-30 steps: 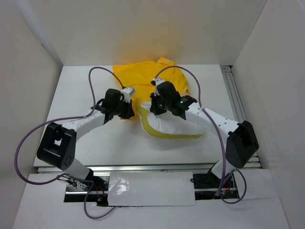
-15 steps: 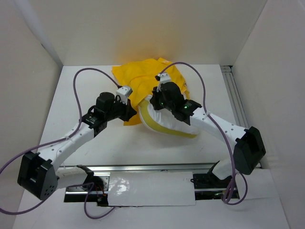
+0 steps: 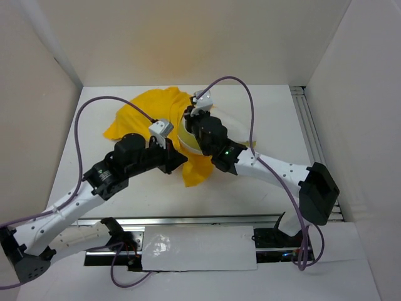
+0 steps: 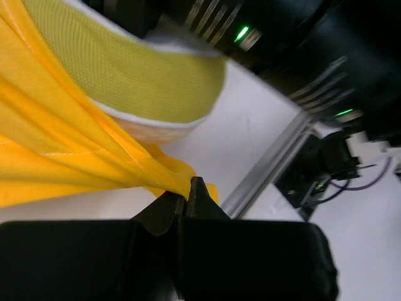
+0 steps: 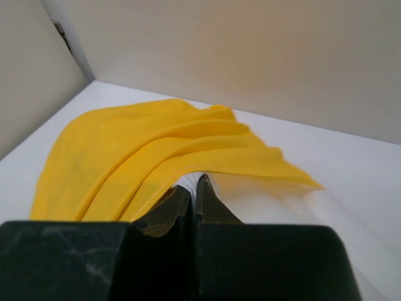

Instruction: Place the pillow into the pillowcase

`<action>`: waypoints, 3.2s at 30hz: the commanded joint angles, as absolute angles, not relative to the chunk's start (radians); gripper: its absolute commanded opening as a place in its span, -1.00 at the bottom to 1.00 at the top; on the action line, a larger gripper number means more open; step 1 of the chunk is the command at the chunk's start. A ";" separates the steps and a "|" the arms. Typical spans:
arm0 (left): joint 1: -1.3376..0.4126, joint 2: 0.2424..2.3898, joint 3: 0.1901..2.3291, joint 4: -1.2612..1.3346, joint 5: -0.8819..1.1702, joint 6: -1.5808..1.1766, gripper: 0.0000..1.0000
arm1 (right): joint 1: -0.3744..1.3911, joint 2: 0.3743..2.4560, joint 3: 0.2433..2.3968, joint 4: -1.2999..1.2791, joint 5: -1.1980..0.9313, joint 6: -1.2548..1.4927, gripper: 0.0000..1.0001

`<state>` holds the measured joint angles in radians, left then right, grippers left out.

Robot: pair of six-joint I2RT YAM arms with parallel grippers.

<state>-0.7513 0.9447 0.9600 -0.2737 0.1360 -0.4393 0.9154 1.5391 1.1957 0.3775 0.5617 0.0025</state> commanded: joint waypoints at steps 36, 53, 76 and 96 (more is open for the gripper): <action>-0.876 1.212 1.278 -0.580 0.046 -0.597 0.99 | 0.853 1.247 0.828 -0.116 0.448 0.446 0.83; -0.517 2.032 2.015 -0.848 -0.253 -0.306 0.99 | 0.436 1.203 0.799 -0.143 0.207 0.584 1.00; -0.512 2.244 2.255 -0.878 -0.382 -0.239 -1.00 | 0.383 1.646 0.897 0.305 0.005 0.732 -0.10; -0.831 1.848 2.353 -0.721 -0.443 -0.126 -1.00 | 0.457 1.083 0.658 0.836 -0.593 0.111 -1.00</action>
